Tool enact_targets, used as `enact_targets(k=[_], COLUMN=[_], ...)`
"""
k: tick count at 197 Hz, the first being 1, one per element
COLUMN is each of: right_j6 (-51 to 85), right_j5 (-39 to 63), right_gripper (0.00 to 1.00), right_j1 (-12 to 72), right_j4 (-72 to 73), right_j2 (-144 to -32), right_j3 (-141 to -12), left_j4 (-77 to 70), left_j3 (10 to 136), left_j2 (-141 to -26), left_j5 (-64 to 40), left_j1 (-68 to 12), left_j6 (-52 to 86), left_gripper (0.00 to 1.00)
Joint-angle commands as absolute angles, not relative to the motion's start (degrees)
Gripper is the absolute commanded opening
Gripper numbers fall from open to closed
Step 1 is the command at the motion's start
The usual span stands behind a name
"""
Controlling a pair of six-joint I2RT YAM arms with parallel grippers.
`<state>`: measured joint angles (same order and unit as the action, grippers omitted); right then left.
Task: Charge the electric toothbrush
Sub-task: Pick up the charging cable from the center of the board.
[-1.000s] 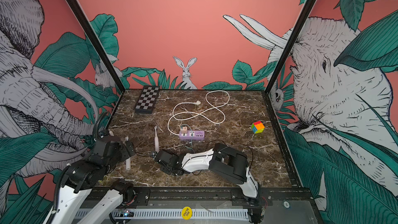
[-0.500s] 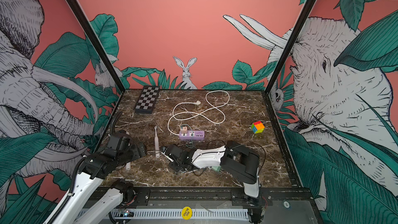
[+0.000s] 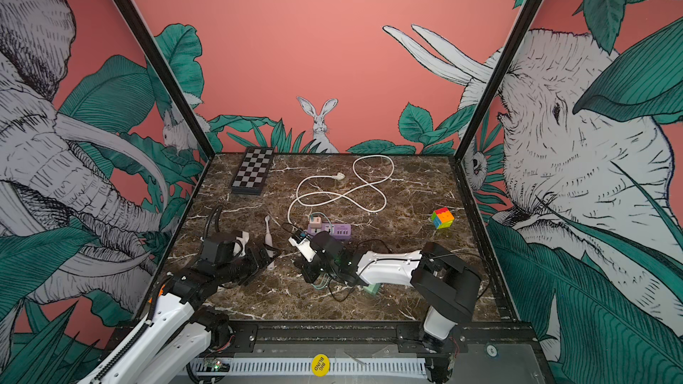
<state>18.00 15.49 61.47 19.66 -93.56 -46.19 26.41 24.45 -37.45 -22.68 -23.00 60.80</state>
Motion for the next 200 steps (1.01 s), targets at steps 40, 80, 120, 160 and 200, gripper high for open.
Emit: enact_targets(k=[40, 80, 120, 160, 200], right_j6=[19.62, 20.12, 20.85, 21.62, 22.60], right_j5=[20.45, 20.47, 20.42, 20.72, 21.14], right_gripper=[0.00, 0.00, 0.00, 0.00, 0.00], right_j1=[61.28, 61.30, 61.26, 61.26, 61.27], right_j4=[27.29, 27.97, 28.44, 29.33, 30.25], right_j2=[-92.20, -90.50, -90.28, -90.52, -91.32], right_j3=[-44.89, -44.62, -44.15, -44.15, -44.16], left_j4=[13.27, 12.36, 12.20, 10.72, 9.47], left_j3=[22.51, 22.15, 19.84, 19.05, 19.15], left_j2=[-40.74, -41.48, -40.52, -39.81, -38.67], left_j5=[-23.47, -22.21, -21.22, -20.32, -19.47], left_j1=[-31.16, -31.99, -32.16, -32.52, -32.61], left_j6=[77.98, 80.00, 81.32, 82.48, 83.17], left_gripper=[0.80, 0.65, 0.53, 0.42, 0.35])
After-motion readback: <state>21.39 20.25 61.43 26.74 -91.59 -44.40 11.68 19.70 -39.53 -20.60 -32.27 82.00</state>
